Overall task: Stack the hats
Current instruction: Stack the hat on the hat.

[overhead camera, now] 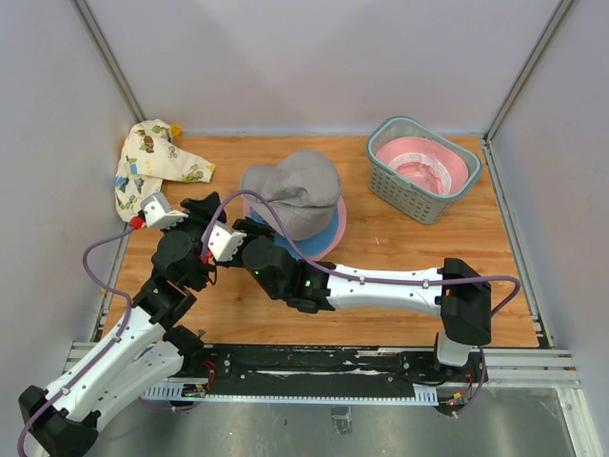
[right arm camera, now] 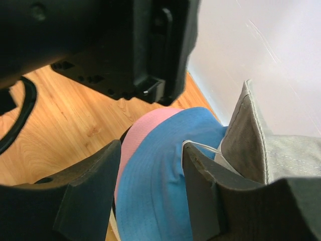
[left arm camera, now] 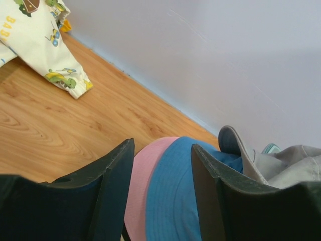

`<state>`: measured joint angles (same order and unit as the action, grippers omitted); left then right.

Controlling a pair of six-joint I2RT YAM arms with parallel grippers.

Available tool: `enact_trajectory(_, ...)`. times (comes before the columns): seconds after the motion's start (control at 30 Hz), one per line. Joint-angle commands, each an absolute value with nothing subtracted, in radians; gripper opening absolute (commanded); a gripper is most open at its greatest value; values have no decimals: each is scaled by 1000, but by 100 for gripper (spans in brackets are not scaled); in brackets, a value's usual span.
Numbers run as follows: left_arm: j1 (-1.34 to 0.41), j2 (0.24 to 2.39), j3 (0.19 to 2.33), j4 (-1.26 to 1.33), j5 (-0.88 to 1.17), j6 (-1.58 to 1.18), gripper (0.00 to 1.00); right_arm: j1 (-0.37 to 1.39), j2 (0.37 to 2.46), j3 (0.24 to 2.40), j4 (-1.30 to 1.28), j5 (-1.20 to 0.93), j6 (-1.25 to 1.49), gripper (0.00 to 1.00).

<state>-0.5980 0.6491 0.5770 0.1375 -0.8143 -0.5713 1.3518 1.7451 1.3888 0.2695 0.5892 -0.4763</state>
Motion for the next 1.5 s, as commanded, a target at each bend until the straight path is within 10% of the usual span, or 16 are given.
enact_trajectory(0.0,-606,650,597,157,-786,-525,57,1404,1781,1331,305,573,-487,53)
enact_trajectory(0.63,-527,688,577,335,-428,-450,85,1405,1777,1158,528,589,-509,53)
enact_trajectory(1.47,-445,732,603,300,-235,-508,88,1464,1672,1034,521,629,-405,56)
